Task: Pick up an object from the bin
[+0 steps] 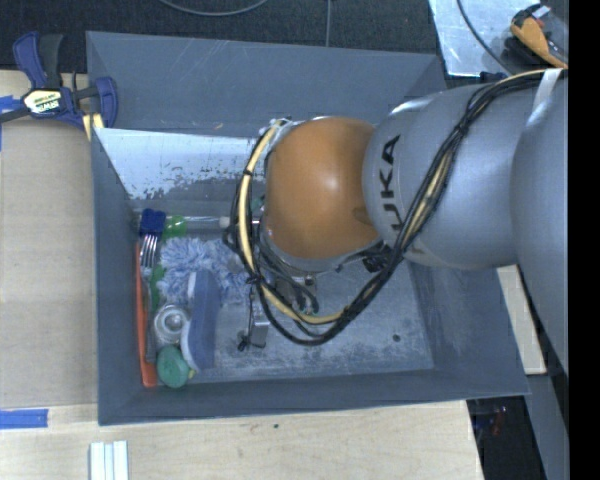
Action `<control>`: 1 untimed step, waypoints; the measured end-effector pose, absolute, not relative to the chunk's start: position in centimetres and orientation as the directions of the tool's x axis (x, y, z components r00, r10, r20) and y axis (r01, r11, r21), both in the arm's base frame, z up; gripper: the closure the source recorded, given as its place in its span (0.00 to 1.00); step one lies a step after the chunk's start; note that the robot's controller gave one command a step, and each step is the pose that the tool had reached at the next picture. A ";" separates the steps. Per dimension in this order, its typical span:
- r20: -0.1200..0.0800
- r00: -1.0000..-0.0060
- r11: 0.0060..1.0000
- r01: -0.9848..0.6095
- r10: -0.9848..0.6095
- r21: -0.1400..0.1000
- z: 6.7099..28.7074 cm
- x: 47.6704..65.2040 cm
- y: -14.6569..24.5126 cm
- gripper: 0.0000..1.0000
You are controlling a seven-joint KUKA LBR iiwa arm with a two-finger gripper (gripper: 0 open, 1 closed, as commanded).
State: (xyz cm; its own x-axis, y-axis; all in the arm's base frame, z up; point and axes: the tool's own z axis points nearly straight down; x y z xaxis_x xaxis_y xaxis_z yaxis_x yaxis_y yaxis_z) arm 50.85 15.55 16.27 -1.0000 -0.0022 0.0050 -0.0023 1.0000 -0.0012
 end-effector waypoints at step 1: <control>-0.002 -1.000 1.000 0.001 0.001 0.001 16.7 51.1 15.5 0.00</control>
Offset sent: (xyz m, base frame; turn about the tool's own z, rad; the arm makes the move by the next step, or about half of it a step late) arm 0.0823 -0.0434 -0.0927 -0.2395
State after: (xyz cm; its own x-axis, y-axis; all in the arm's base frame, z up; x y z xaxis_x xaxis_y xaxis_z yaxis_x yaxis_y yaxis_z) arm 51.06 15.51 16.65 -1.0000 0.0013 -0.0024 0.0013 1.0000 0.0010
